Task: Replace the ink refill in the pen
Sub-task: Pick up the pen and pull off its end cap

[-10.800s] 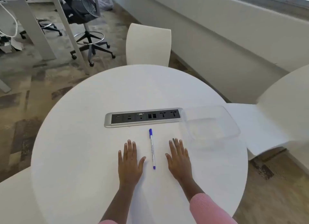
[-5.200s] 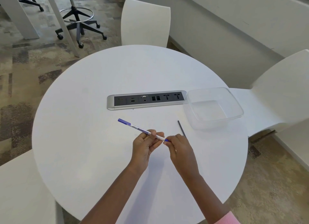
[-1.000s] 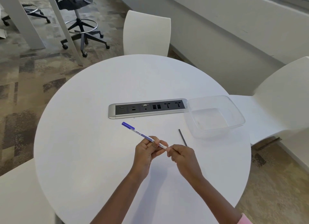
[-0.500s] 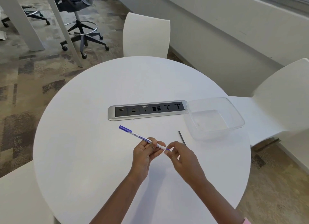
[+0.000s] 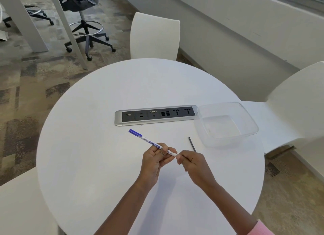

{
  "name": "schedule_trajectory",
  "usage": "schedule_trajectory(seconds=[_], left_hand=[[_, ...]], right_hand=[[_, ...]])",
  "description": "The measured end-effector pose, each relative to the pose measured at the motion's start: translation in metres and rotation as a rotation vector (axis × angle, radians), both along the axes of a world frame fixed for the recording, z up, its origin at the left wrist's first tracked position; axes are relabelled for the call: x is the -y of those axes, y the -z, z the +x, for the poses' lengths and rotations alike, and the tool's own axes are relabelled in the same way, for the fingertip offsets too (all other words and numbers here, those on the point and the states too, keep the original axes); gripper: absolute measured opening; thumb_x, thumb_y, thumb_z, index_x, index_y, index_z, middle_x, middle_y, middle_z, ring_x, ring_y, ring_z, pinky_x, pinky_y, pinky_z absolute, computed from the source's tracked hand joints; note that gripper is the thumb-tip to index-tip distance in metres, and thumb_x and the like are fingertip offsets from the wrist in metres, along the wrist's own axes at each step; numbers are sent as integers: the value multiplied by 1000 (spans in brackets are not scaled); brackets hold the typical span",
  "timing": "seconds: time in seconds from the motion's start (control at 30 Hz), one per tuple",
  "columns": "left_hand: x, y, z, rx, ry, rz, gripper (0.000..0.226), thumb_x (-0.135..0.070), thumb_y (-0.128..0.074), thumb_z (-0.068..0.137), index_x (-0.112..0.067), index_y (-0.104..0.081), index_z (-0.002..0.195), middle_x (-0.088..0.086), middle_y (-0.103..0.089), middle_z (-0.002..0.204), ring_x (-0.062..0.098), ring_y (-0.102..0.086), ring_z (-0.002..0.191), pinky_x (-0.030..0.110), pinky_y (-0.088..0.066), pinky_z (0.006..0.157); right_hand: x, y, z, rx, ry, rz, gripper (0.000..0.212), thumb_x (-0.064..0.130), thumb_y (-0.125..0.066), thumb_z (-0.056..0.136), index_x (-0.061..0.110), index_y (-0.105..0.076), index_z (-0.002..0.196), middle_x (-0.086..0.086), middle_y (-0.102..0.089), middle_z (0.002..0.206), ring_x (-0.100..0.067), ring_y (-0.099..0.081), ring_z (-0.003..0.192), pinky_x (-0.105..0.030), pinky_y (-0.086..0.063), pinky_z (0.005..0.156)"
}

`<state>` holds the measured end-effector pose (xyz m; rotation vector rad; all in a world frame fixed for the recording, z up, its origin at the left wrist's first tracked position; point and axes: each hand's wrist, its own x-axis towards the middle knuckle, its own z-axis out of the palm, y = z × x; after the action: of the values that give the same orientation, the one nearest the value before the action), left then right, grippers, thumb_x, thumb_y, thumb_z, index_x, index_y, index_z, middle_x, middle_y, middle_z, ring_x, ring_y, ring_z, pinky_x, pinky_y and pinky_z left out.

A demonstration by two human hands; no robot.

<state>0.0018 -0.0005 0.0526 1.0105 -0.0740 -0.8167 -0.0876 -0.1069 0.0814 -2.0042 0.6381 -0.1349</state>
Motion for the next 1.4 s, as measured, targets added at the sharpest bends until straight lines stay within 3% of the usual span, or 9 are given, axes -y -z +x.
schedule_trajectory(seconds=[0.3, 0.4, 0.6, 0.77, 0.87, 1.0, 1.17, 1.27, 1.4], left_hand=[[-3, 4, 0, 28, 23, 30, 16, -10, -52, 87, -10, -59, 72, 7, -73, 71, 18, -69, 68, 20, -56, 60], [-2, 5, 0, 23, -1, 45, 14, -11, -52, 87, -8, -58, 75, 6, -74, 71, 16, -69, 67, 19, -56, 61], [-2, 6, 1, -16, -48, 67, 16, -9, -51, 88, -9, -63, 78, 6, -74, 71, 18, -71, 68, 19, -57, 59], [1, 3, 2, -32, -29, 39, 15, -9, -50, 89, -7, -60, 79, 6, -74, 69, 17, -70, 67, 18, -56, 58], [4, 0, 4, -28, -11, 17, 14, -9, -49, 89, -7, -58, 79, 6, -74, 69, 15, -70, 66, 18, -56, 58], [5, -1, 5, -10, 11, 17, 14, -10, -49, 88, -8, -56, 76, 5, -74, 69, 15, -69, 66, 19, -56, 61], [3, 0, 8, -6, 12, 25, 14, -10, -50, 88, -7, -56, 76, 5, -74, 69, 15, -70, 67, 18, -56, 60], [3, 1, 9, -14, -5, 30, 14, -10, -49, 89, -7, -57, 77, 5, -74, 68, 15, -70, 66, 18, -56, 60], [2, 1, 12, -39, -31, 30, 15, -9, -49, 89, -7, -57, 76, 5, -74, 68, 16, -70, 66, 18, -56, 60]], right_hand=[[10, -6, 3, -224, 112, 1117, 35, 22, -41, 93, 14, -50, 60, 9, -32, 40, -6, -34, 35, -13, -28, 33], [3, -1, 3, -192, 137, 852, 37, 26, -42, 94, 12, -56, 63, 8, -41, 39, -8, -42, 36, -15, -34, 36], [-12, 11, -7, 3, -19, -278, 10, 26, -56, 87, 16, -57, 84, 0, -52, 64, -11, -44, 57, -25, -40, 55], [-12, 9, -4, 102, -102, -713, 14, 12, -58, 80, 3, -62, 72, -10, -57, 60, -24, -52, 52, -28, -41, 39], [-7, 6, -2, 119, -43, -529, 17, 8, -52, 86, 3, -61, 72, -9, -54, 62, -24, -50, 56, -27, -36, 50], [-4, -1, 4, -13, 90, 84, 38, 8, -47, 90, 20, -52, 54, 6, -45, 47, -11, -41, 47, -23, -34, 48], [6, -13, 10, -184, 198, 975, 39, 22, -42, 93, 12, -53, 57, 7, -42, 39, -8, -42, 37, -14, -34, 36], [6, -12, 11, -206, 173, 899, 43, 30, -40, 94, 8, -59, 62, 3, -49, 40, -10, -49, 39, -16, -40, 38], [-2, -5, 11, -86, 121, 302, 21, 28, -50, 90, 15, -61, 78, -1, -55, 56, -16, -55, 56, -24, -48, 53]])
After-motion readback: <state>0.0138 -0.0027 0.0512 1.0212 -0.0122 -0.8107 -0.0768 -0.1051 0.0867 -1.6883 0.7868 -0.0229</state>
